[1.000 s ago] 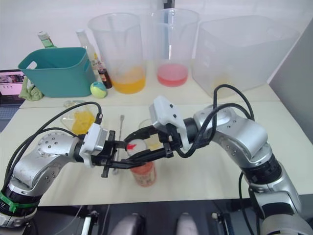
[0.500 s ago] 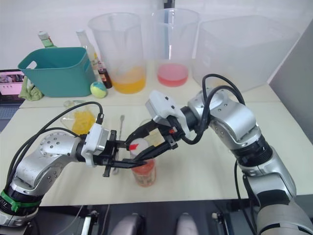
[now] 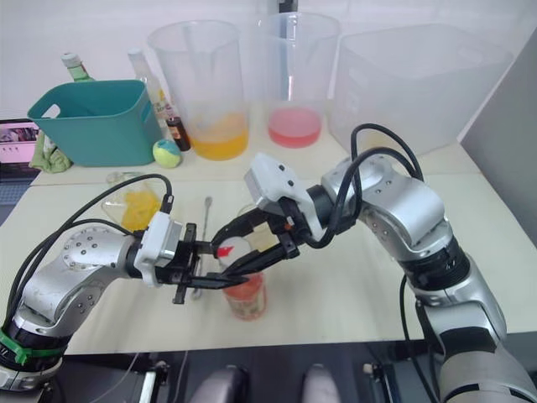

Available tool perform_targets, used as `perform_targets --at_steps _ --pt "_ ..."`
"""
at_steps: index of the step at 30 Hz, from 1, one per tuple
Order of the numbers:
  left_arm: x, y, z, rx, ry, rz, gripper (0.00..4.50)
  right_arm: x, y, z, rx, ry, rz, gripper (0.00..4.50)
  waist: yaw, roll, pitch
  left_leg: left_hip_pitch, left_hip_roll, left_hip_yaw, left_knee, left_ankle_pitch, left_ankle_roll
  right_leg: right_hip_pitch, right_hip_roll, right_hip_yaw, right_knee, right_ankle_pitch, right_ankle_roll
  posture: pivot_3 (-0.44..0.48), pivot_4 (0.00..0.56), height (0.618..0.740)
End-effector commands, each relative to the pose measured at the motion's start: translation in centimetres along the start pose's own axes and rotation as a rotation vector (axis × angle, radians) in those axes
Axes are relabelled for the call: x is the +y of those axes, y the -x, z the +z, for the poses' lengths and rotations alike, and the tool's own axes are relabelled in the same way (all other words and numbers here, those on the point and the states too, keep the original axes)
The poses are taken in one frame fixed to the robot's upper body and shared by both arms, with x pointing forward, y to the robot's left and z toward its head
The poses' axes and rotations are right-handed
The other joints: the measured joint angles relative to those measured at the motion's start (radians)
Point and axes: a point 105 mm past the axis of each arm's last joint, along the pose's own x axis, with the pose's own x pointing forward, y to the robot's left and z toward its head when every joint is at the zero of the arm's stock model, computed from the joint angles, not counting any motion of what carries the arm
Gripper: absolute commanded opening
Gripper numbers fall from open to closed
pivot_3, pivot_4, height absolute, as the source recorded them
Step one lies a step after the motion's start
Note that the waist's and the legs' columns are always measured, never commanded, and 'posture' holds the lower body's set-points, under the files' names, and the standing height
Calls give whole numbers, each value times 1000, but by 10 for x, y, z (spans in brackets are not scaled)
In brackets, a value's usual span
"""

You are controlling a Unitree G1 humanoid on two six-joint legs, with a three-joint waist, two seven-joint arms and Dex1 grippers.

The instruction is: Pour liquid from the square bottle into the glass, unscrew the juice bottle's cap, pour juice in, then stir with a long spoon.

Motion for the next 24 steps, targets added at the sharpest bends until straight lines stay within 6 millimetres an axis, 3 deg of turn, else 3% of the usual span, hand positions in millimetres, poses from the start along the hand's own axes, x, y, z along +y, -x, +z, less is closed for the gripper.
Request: perform_targets --at_steps 1,9,16,20,24 --pt "-6 5 -22 94 75 -16 1240 1 20 33 -85 108 -76 1693 0 0 0 -1 0 0 0 0 0 -1 0 0 0 0 0 0 150 729" --pt "-9 5 -24 97 81 -22 1240 4 25 50 -156 118 -87 1693 -3 0 0 -1 0 0 0 0 0 -2 0 1 1 0 -1 0 150 729" --pt "-10 5 -24 96 81 -25 1240 3 33 43 -136 85 -149 1693 -2 0 0 1 0 2 -1 0 0 -1 0 1 1 0 -1 0 150 729" --pt "-11 4 -25 94 78 -24 1240 -9 66 4 -62 -35 -384 1693 3 0 0 1 0 3 0 0 0 2 0 0 -1 0 -1 0 150 729" --pt "-11 5 -25 90 74 -23 1240 -1 102 -62 52 -214 -661 1693 4 0 0 1 0 4 -1 0 1 2 0 0 -1 0 -1 0 150 729"
